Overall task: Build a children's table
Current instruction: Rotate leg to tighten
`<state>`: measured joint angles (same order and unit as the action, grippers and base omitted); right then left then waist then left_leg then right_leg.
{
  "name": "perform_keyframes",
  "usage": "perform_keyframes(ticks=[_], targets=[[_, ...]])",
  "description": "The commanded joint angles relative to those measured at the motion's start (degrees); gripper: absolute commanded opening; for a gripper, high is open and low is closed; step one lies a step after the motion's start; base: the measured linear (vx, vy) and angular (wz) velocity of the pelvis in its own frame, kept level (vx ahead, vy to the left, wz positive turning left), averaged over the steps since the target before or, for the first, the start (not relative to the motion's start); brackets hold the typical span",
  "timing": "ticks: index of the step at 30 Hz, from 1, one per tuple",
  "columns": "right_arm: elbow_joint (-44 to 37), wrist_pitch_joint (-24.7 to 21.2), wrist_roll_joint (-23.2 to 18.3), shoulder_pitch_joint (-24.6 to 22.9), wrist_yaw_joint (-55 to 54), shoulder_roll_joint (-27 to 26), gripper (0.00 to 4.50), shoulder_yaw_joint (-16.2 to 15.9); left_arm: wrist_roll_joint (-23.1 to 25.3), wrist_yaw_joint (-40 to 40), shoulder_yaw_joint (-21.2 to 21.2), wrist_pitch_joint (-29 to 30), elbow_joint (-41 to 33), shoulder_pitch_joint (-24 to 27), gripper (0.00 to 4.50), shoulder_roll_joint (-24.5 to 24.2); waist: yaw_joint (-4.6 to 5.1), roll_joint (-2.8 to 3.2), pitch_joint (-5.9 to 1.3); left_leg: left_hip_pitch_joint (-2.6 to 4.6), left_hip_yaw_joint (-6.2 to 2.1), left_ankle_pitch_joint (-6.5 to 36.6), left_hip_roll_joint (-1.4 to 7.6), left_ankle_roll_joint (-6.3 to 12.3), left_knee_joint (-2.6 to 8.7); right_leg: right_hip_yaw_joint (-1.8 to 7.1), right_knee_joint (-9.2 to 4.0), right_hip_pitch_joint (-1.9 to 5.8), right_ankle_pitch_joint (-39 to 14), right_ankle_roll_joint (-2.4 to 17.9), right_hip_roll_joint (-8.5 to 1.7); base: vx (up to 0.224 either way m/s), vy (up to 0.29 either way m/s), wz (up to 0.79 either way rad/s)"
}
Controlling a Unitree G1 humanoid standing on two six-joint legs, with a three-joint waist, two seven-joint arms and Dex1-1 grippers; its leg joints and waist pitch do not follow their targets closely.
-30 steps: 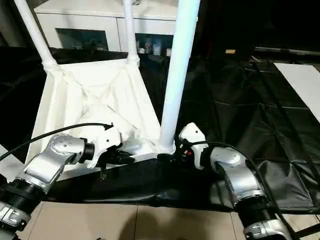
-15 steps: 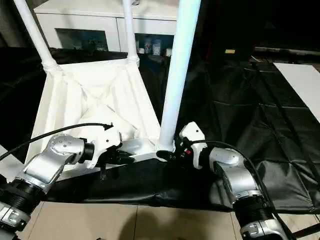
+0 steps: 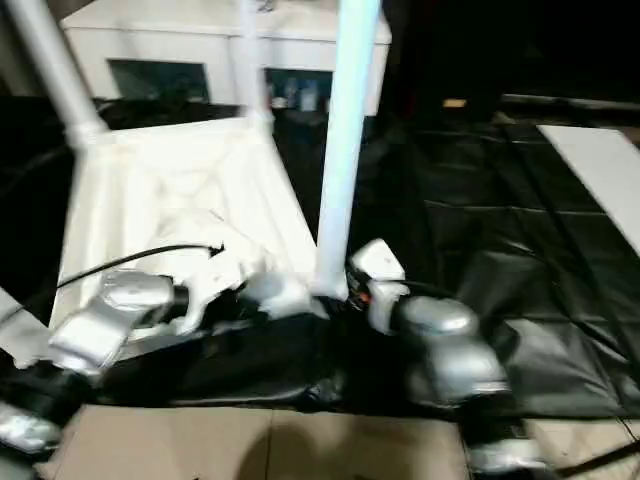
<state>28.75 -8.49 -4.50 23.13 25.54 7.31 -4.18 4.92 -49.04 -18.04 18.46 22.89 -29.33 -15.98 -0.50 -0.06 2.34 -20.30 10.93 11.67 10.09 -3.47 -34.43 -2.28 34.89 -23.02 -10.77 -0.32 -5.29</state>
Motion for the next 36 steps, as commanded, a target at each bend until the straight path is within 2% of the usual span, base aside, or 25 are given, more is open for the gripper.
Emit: perform_keyframes(ticks=[1,2,3,4,5,7,8,9,11,13,14,15,17,19,21,24,25,28,29,30,32,33,34,35,36], targets=[[2.94,-2.3,1.08,0.53,-7.88,-1.5,2.7,1.16,-1.23,5.7,-1.12,1.02,2.65,1.44,0.0,4.4,0.02,-0.97,-2.37,0.53,-1.42,18.66,2.23,-0.72,4.82,1.96,-6.06,1.17,-29.39,7.9,-2.84,0.0,0.0,0.0],[4.27,-2.95,0.87,1.3,-11.28,-3.35,2.7,1.98,-0.76,9.43,-0.57,1.21,4.23,0.49,0.0,6.71,0.01,-0.7,-2.3,0.21,-1.61,18.9,2.21,-0.12,5.04,1.99,-6.02,1.31,-29.28,7.57,-2.74,0.0,0.0,0.0],[6.12,-3.01,0.39,2.5,-14.6,-5.39,2.7,2.87,-0.57,14.45,0.65,0.89,6.62,-0.95,0.0,9.57,0.27,-0.49,-2.12,0.4,-1.47,19.99,2.17,0.13,5.07,1.88,-6.35,0.86,-30.08,7.21,-2.54,0.0,0.0,0.0],[8.04,-2.91,-0.1,3.78,-17.61,-7.27,2.7,3.7,-0.49,19.35,1.95,0.43,8.97,-2.44,0.0,12.26,0.19,-0.54,-2.29,1.32,-1.32,21.73,1.95,0.09,4.78,1.75,-6.8,0.29,-31.45,6.89,-2.37,0.0,0.0,0.0],[9.81,-2.63,-0.4,4.99,-19.57,-8.72,2.7,4.26,-0.23,22.48,2.72,0.13,10.7,-3.62,0.0,14.24,0.04,-0.5,-2.37,1.45,-1.41,22.02,1.95,0.18,4.75,1.67,-6.87,0.36,-31.68,6.8,-2.49,0.0,0.0,0.0],[12.05,-1.25,0.01,6.96,-19.71,-10.7,2.7,3.54,0.57,27.13,3.66,-1.61,13.25,-5.21,0.0,16.85,-0.09,-0.31,-2.74,0.4,-1.55,18.99,2.11,1.04,5.26,1.58,-6.55,1.39,-26.53,7.06,-2.52,0.0,0.0,0.0],[11.76,-0.78,-0.29,6.96,-18.52,-10.87,2.7,3.34,0.71,27.23,3.64,-1.82,13.38,-5.31,0.0,16.93,-0.09,-0.35,-2.84,0.32,-1.46,18.22,2.14,1.34,5.25,1.64,-6.46,1.45,-24.92,7.29,-2.51,0.0,0.0,0.0],[9.37,1.72,-1.42,6.47,-14.17,-11.61,3.25,3.01,1.56,27.35,3.64,-2.68,13.7,-5.66,0.0,16.97,-0.32,-0.22,-2.99,0.1,-1.32,16.98,2.25,2.13,5.2,1.74,-6.31,1.67,-21.64,7.99,-2.63,0.0,0.0,0.0],[7.43,2.24,-1.36,5.84,-14.65,-11.42,3.39,3.61,2.43,26.62,3.36,-2.74,13.31,-5.61,0.0,16.23,-0.51,-0.15,-3.21,-0.27,-1.2,13.87,2.31,3.17,5.12,1.77,-5.73,2.03,-16.28,9.27,-2.6,0.0,0.0,0.0],[6.5,2.27,-1.1,5.57,-14.73,-11.01,3.6,3.65,2.8,26.03,3.22,-2.81,13.07,-5.49,0.0,15.75,-0.21,-0.26,-3.3,-0.88,-1.27,13.43,2.19,4.31,5.11,1.65,-5.39,2.54,-14.63,9.56,-2.65,0.0,0.0,0.0],[5.02,2.53,-0.74,5.03,-14.98,-9.73,3.75,3.91,3.63,24.58,2.38,-3.27,12.41,-5.08,0.0,13.99,0.16,0.03,-3.68,-1.59,-1.76,11.34,2.29,4.33,5.2,1.32,-5.04,3.24,-13.97,9.39,-2.92,0.0,0.0,0.0],[4.83,2.52,-0.72,4.96,-15.02,-9.53,3.87,3.98,3.76,24.33,2.22,-3.42,12.35,-5.02,0.0,13.71,0.3,-0.04,-3.78,-1.67,-1.68,9.09,2.32,4.74,5.0,1.26,-5.0,2.98,-11.86,9.75,-2.9,0.0,0.0,0.0],[4.06,2.73,-0.48,4.7,-15.02,-8.21,4.04,4.17,3.59,23.29,2.27,-4.12,12.02,-4.64,0.0,12.71,-0.17,0.03,-3.82,-0.77,-1.24,8.07,2.34,5.63,4.43,1.47,-4.92,2.39,-8.81,12.0,-2.76,0.0,0.0,0.0],[1.2,2.07,0.84,3.41,-12.27,-4.67,4.17,3.46,4.2,19.5,1.18,-4.88,9.66,-3.27,0.0,9.9,-0.51,0.07,-3.71,-0.95,-1.11,6.54,2.37,6.55,4.36,1.34,-4.57,2.65,-5.59,13.8,-2.66,0.0,0.0,0.0],[-0.7,1.15,0.84,2.47,-10.21,-3.25,4.17,3.34,4.06,17.86,1.0,-4.92,8.46,-2.56,0.0,8.79,-0.64,0.12,-3.7,-0.94,-1.06,5.75,2.45,7.17,4.35,1.38,-4.33,2.82,-3.93,14.16,-2.61,0.0,0.0,0.0],[-7.18,-1.94,0.11,-1.23,0.02,3.33,4.17,1.13,2.14,11.85,0.73,-4.34,4.31,0.03,0.0,4.97,-0.69,0.15,-3.43,-0.8,-1.07,8.97,2.59,6.93,4.58,1.36,-4.67,2.81,-7.37,13.76,-2.54,0.0,0.0,0.0],[-7.25,-1.95,0.1,-1.28,0.14,3.42,4.17,1.09,2.11,11.76,0.73,-4.33,4.28,0.06,0.0,4.92,-0.65,0.12,-3.36,-0.74,-1.04,9.68,2.6,6.65,4.63,1.39,-4.83,2.68,-8.36,13.57,-2.49,0.0,0.0,0.0],[-11.31,-2.5,-0.63,-4.24,8.4,9.0,4.17,-1.43,0.26,5.04,-0.08,-5.13,3.03,1.71,0.0,1.6,-0.5,0.07,-3.14,-0.73,-1.15,13.02,2.75,5.25,4.97,1.46,-5.21,2.52,-13.17,12.5,-2.56,0.0,0.0,0.0],[-12.43,-2.32,-1.04,-5.15,11.2,10.62,4.17,-2.33,-0.32,3.2,-0.18,-4.93,2.51,2.11,0.0,0.7,-0.55,0.2,-3.16,-0.43,-1.11,13.92,2.84,4.63,4.94,1.6,-5.31,2.26,-13.72,12.3,-2.55,0.0,0.0,0.0],[-13.31,-2.28,-1.39,-5.81,13.09,11.79,4.17,-2.99,-0.75,1.95,-0.24,-4.63,1.98,2.46,0.0,0.08,-0.42,0.18,-3.09,-0.55,-1.17,14.08,2.85,4.54,5.04,1.58,-5.23,2.26,-13.54,12.51,-2.54,0.0,0.0,0.0],[-15.2,-2.28,-3.27,-6.9,17.83,13.8,4.17,-3.63,-4.3,-7.48,-2.0,-5.4,-2.62,4.45,0.0,-3.06,-0.64,0.07,-3.1,-0.54,-1.16,13.86,2.88,4.55,5.03,1.64,-5.18,2.3,-13.46,12.62,-2.73,0.0,0.0,0.0],[-16.04,-2.7,-4.31,-7.15,20.05,14.43,4.17,-3.76,-5.82,-11.95,-3.14,-5.15,-5.13,5.4,0.0,-4.67,-0.71,0.34,-3.14,-0.58,-1.28,13.49,3.01,4.59,5.16,1.68,-4.96,2.33,-12.87,12.9,-2.75,0.0,0.0,0.0],[-16.63,-3.17,-4.78,-7.16,22.03,14.98,4.17,-4.06,-6.99,-15.18,-4.16,-3.82,-7.38,6.16,0.0,-6.02,-0.74,0.17,-3.16,-0.44,-1.19,12.94,3.12,4.63,5.09,1.7,-4.74,2.21,-10.88,13.62,-2.62,0.0,0.0,0.0],[-16.58,-3.29,-5.02,-6.96,23.16,15.1,4.17,-4.27,-7.18,-15.94,-4.57,-3.57,-7.98,6.35,0.0,-6.34,-1.07,0.51,-3.18,-0.12,-1.04,12.11,3.12,4.98,5.02,1.72,-4.65,2.01,-9.29,14.36,-2.51,0.0,0.0,0.0],[-16.61,-3.34,-5.09,-6.94,23.38,15.15,4.17,-4.31,-7.2,-16.04,-4.61,-3.6,-8.05,6.37,0.0,-6.39,-1.07,0.51,-3.18,-0.12,-1.04,12.11,3.12,4.98,5.02,1.72,-4.65,2.01,-9.29,14.36,-2.51,0.0,0.0,0.0]])
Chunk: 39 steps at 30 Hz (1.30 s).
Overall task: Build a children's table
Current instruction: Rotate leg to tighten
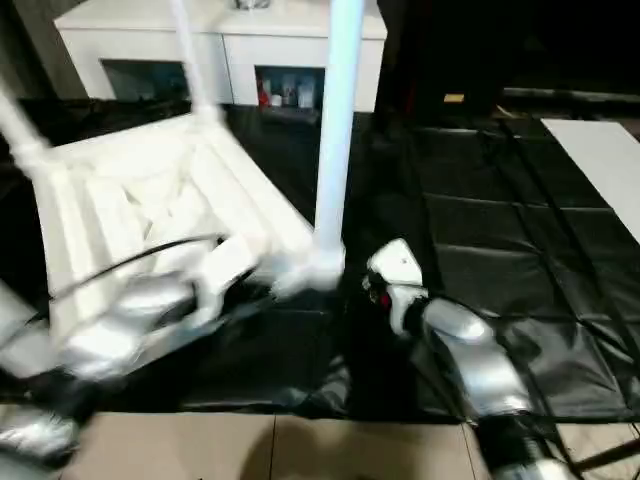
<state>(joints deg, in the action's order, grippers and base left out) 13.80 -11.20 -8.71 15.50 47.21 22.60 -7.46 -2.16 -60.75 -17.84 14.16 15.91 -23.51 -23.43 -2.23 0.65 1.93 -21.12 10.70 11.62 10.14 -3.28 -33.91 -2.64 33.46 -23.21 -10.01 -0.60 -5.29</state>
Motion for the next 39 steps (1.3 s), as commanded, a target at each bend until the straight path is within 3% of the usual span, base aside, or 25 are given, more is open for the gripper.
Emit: perform_keyframes(ticks=[1,2,5,6,11,20,26,35,39], targets=[[-1.75,-0.77,-1.06,0.73,2.27,-0.04,4.17,-1.11,-0.17,-4.6,-4.93,0.6,-1.23,0.6,0.0,0.93,0.0,-0.2,-2.65,1.28,-0.37,12.3,3.14,4.75,4.41,2.16,-3.25,1.77,-8.97,15.32,-2.28,0.0,0.0,0.0],[-1.16,-0.67,-1.4,1.3,3.46,-0.03,4.17,-1.37,-0.23,-5.03,-5.28,0.65,-1.63,0.75,0.0,0.84,-0.32,0.13,-2.63,1.19,-0.34,12.23,3.21,4.25,4.55,2.17,-3.22,1.96,-8.89,15.28,-2.4,0.0,0.0,0.0],[0.25,-0.73,-1.33,2.5,5.18,0.37,4.17,-2.1,0.4,-4.64,-5.57,0.44,-1.33,0.61,0.0,0.86,-0.62,-0.34,-2.65,1.15,-0.19,12.53,3.17,3.49,4.54,2.3,-3.06,2.15,-8.98,14.85,-2.46,0.0,0.0,0.0],[0.68,-0.59,-1.05,2.82,5.2,0.54,4.17,-2.3,0.44,-4.31,-5.36,0.32,-1.0,0.49,0.0,1.04,-0.48,-0.54,-2.61,0.83,-0.29,12.37,3.08,3.39,4.62,2.27,-3.0,2.39,-9.38,14.59,-2.47,0.0,0.0,0.0],[1.07,-1.12,-1.11,3.07,6.83,1.01,4.17,-2.67,0.36,-4.34,-4.89,0.56,-1.11,0.29,0.0,0.7,-0.47,-0.57,-2.73,0.79,-0.32,12.1,2.96,3.19,4.45,2.36,-3.28,2.39,-12.04,13.12,-2.7,0.0,0.0,0.0],[1.84,-0.95,-1.18,2.65,8.02,1.27,3.52,-3.06,0.77,-3.79,-4.44,-0.01,-0.16,0.04,0.0,0.43,-0.58,-0.64,-2.83,0.74,-0.3,10.58,2.93,3.77,4.28,2.25,-3.09,2.47,-10.77,13.5,-2.61,0.0,0.0,0.0],[2.35,-0.55,-0.42,2.55,8.6,1.22,2.86,-3.33,1.01,-3.51,-4.52,-0.35,0.32,-0.07,0.0,0.37,-0.64,-0.6,-2.96,0.82,-0.27,9.81,2.93,3.85,4.16,2.22,-2.92,2.49,-9.41,13.86,-2.53,0.0,0.0,0.0],[3.05,-0.99,-1.2,2.3,7.92,0.1,2.67,-2.65,1.05,-3.35,-4.57,-0.27,0.44,0.05,0.0,0.43,-0.71,-0.69,-2.98,0.79,-0.25,9.21,2.9,4.35,4.05,2.21,-2.82,2.54,-9.13,14.18,-2.59,0.0,0.0,0.0],[3.83,-1.06,-0.06,1.76,5.94,-0.95,2.64,-3.16,1.39,-2.82,-4.63,-0.22,0.52,0.19,0.0,0.47,-0.57,-0.69,-2.81,0.77,-0.31,10.62,2.88,3.62,4.24,2.2,-3.09,2.47,-11.45,13.52,-2.56,0.0,0.0,0.0]])
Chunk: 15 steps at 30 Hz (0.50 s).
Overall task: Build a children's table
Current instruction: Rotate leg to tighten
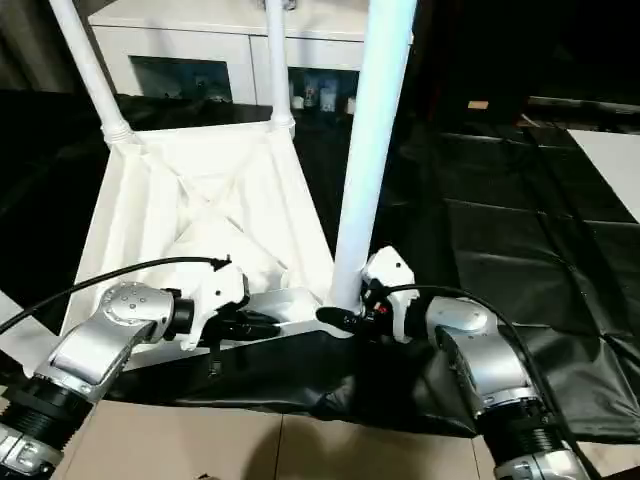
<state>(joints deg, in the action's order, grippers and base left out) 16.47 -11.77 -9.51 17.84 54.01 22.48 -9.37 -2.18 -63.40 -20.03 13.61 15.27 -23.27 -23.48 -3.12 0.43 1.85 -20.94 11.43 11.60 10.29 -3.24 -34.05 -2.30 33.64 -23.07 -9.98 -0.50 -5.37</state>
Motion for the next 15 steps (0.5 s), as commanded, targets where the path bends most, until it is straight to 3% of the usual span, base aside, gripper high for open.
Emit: perform_keyframes(ticks=[1,3,5,7,8,9,10,11,13,14,15], targets=[[1.47,-0.57,1.17,-0.56,-2.0,-1.22,2.64,-1.21,1.63,0.65,-2.3,0.51,1.28,-0.05,0.0,0.79,0.37,-0.54,-2.71,0.58,-1.03,11.03,2.72,3.41,4.41,1.87,-3.35,2.33,-12.11,13.23,-2.49,0.0,0.0,0.0],[2.91,-0.59,2.53,0.2,-8.06,-3.55,2.64,0.03,2.0,3.66,-1.48,1.34,2.14,-0.52,0.0,2.27,0.57,-0.61,-2.54,0.61,-1.06,12.87,2.7,2.49,4.58,1.91,-3.65,2.14,-14.85,12.48,-2.47,0.0,0.0,0.0],[4.19,-1.72,3.07,1.28,-14.51,-6.47,2.64,1.91,2.63,6.97,-0.83,2.26,3.41,-1.45,0.0,4.01,1.26,-0.72,-2.15,0.95,-1.35,18.62,2.52,-0.04,4.95,1.88,-4.52,1.53,-23.86,9.88,-2.46,0.0,0.0,0.0],[5.6,-3.38,2.83,2.49,-20.18,-9.21,2.64,3.97,3.55,10.64,-0.34,2.96,4.92,-2.61,0.0,5.88,1.65,-0.77,-2.02,1.08,-1.56,20.52,2.41,-0.86,5.06,1.78,-4.86,1.28,-27.31,8.67,-2.43,-0.025,-0.002,-0.01],[6.88,-4.93,2.67,3.53,-24.89,-11.38,2.64,5.63,4.29,13.88,0.13,3.42,6.28,-3.64,0.0,7.56,1.88,-0.84,-2.13,1.08,-1.88,21.69,2.37,-1.43,5.06,1.61,-5.06,1.36,-30.04,7.48,-2.6,-0.052,0.0,-0.04],[10.58,-6.8,3.07,6.07,-36.38,-16.33,2.64,8.72,5.28,23.41,2.16,5.23,10.29,-6.69,0.0,13.02,2.1,-0.64,-2.08,1.11,-1.91,21.74,2.29,-1.85,5.11,1.71,-5.28,1.0,-31.23,6.7,-2.61,-0.052,0.0,-0.04],[10.58,-6.8,3.07,6.07,-36.38,-16.33,2.64,8.72,5.28,23.41,2.16,5.23,10.29,-6.69,0.0,13.02,2.34,-0.69,-1.97,1.28,-1.92,22.29,2.19,-2.24,5.05,1.61,-5.5,0.74,-32.19,6.42,-2.46,-0.054,0.003,-0.04],[12.28,-6.9,2.47,7.26,-41.16,-19.41,2.64,10.09,5.77,29.11,3.25,5.27,13.11,-8.76,0.0,16.52,2.36,-0.89,-2.23,1.41,-2.12,22.54,1.96,-2.53,4.84,1.35,-5.73,0.89,-33.79,5.61,-2.61,0.0,0.0,0.0],[13.81,-5.96,2.3,8.43,-44.78,-22.49,2.64,10.63,6.51,34.34,4.01,4.27,16.4,-11.02,0.0,19.66,1.92,-0.67,-2.5,1.67,-1.92,20.81,2.1,-1.76,4.74,1.55,-6.03,0.65,-31.02,5.46,-2.61,0.0,0.0,0.0],[14.2,-5.64,2.86,8.78,-45.31,-23.11,2.64,10.13,6.92,35.22,3.88,3.9,17.27,-11.62,0.0,20.21,1.82,-0.82,-2.59,0.92,-1.85,18.9,2.08,-1.04,5.0,1.49,-5.65,1.18,-26.73,6.05,-2.41,0.0,0.0,0.0],[14.48,-5.51,3.06,9.02,-44.43,-23.38,2.64,9.44,7.13,35.57,3.8,3.67,17.84,-12.0,0.0,20.41,1.73,-0.56,-2.65,0.84,-1.8,18.29,2.11,-0.86,5.03,1.53,-5.52,1.24,-25.14,6.31,-2.39,0.0,0.0,0.0]])
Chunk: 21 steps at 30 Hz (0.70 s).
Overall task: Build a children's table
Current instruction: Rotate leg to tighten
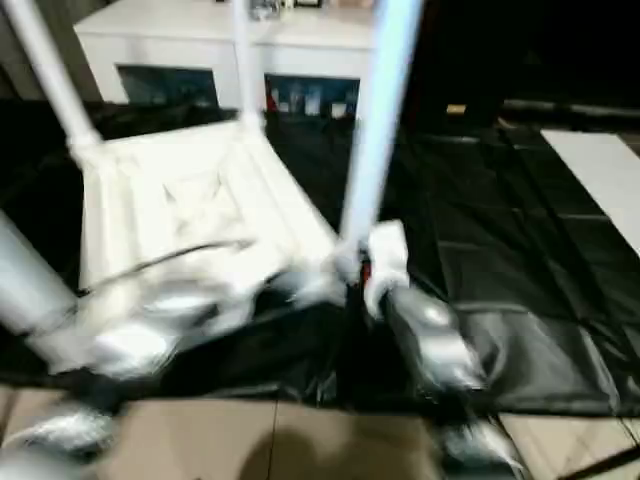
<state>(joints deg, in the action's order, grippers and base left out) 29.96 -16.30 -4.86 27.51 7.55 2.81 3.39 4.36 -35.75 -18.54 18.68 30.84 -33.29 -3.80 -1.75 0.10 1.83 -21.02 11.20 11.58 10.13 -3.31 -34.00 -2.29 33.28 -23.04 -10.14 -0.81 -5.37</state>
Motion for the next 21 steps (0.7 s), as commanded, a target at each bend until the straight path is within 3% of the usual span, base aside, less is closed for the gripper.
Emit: perform_keyframes(ticks=[1,4,7,9,10,11,12,14,15,19,21], targets=[[1.1,-0.86,-1.9,-0.48,3.21,-4.14,3.2,-3.56,0.74,8.22,2.37,-1.63,2.8,-2.3,0.0,0.97,0.29,-0.26,-2.7,0.8,-1.48,17.39,2.35,-0.34,5.0,1.57,-4.88,1.34,-21.78,7.39,-2.31,0.0,0.0,0.0],[-0.85,0.81,-3.31,-0.85,5.42,-5.22,3.34,-3.11,1.56,8.14,2.01,-2.55,3.39,-2.83,0.0,0.8,0.19,-0.27,-2.75,0.52,-1.29,16.25,2.38,0.69,4.96,1.62,-4.47,1.69,-18.01,8.84,-2.35,0.0,0.0,0.0],[-2.32,2.34,-2.37,-0.92,5.54,-3.57,3.77,-2.63,1.66,6.36,2.18,-3.44,3.14,-2.28,0.0,-0.64,0.81,-0.44,-2.98,-0.57,-1.77,14.25,2.3,1.25,5.14,1.29,-3.98,2.71,-17.2,8.73,-2.59,0.0,0.0,0.0],[-2.95,3.24,-1.76,-0.94,5.62,-2.17,3.87,-2.62,1.93,5.93,2.24,-3.9,2.94,-1.97,0.0,-1.42,1.5,-0.41,-3.1,-0.49,-1.74,13.31,2.39,1.85,4.86,1.28,-4.0,2.46,-16.3,9.57,-2.69,0.0,0.0,0.0],[-3.56,3.73,-0.67,-1.19,6.88,-0.47,3.87,-3.58,2.05,5.17,2.18,-4.19,2.56,-1.71,0.0,-2.21,1.41,-0.35,-3.15,-0.29,-1.63,12.88,2.4,2.11,4.7,1.34,-4.01,2.29,-15.43,10.12,-2.69,0.051,-0.016,-0.01],[-4.66,3.39,-0.35,-1.82,10.18,1.84,4.13,-4.58,2.13,4.0,2.16,-4.25,1.74,-1.17,0.0,-3.44,1.09,-0.28,-3.35,0.1,-1.34,10.19,2.39,3.07,4.25,1.39,-3.52,2.33,-10.42,12.11,-2.5,0.059,-0.011,0.03],[-5.02,3.4,-0.24,-2.07,11.35,2.62,4.13,-4.95,2.13,3.61,2.14,-4.33,1.51,-1.0,0.0,-3.84,1.09,-0.28,-3.35,0.1,-1.34,10.19,2.39,3.07,4.25,1.39,-3.52,2.33,-10.42,12.11,-2.5,0.059,-0.011,0.03],[-7.64,4.14,0.85,-4.12,20.75,9.09,4.13,-7.86,1.75,0.11,1.98,-4.97,0.04,0.33,0.0,-6.98,0.75,-0.42,-3.38,-0.39,-1.26,5.67,2.44,5.71,3.88,1.25,-2.58,2.91,-2.49,13.92,-2.33,0.025,0.0,0.0],[-8.22,4.95,1.13,-4.79,23.72,11.2,4.13,-8.56,1.31,-2.09,1.65,-5.82,-0.47,0.82,0.0,-8.05,0.77,-0.47,-3.39,-0.35,-1.2,5.31,2.46,6.67,3.79,1.24,-2.45,2.98,-1.53,14.75,-2.41,0.0,0.0,0.0],[-9.87,6.4,0.29,-6.39,31.64,16.12,4.13,-9.77,-0.53,-8.96,0.58,-6.78,-2.55,2.51,0.0,-10.63,0.86,-0.61,-3.27,-0.1,-0.94,7.28,2.61,7.6,3.68,1.36,-2.52,2.83,-3.14,16.42,-2.53,0.0,0.0,0.0],[-12.03,7.1,-0.79,-7.78,37.94,19.66,4.13,-11.23,-2.59,-16.89,-1.28,-7.56,-5.65,4.5,0.0,-13.39,0.67,-0.57,-3.11,0.01,-1.04,8.59,2.87,7.59,3.86,1.39,-2.68,2.85,-5.58,16.26,-2.65,0.0,0.0,0.0]])
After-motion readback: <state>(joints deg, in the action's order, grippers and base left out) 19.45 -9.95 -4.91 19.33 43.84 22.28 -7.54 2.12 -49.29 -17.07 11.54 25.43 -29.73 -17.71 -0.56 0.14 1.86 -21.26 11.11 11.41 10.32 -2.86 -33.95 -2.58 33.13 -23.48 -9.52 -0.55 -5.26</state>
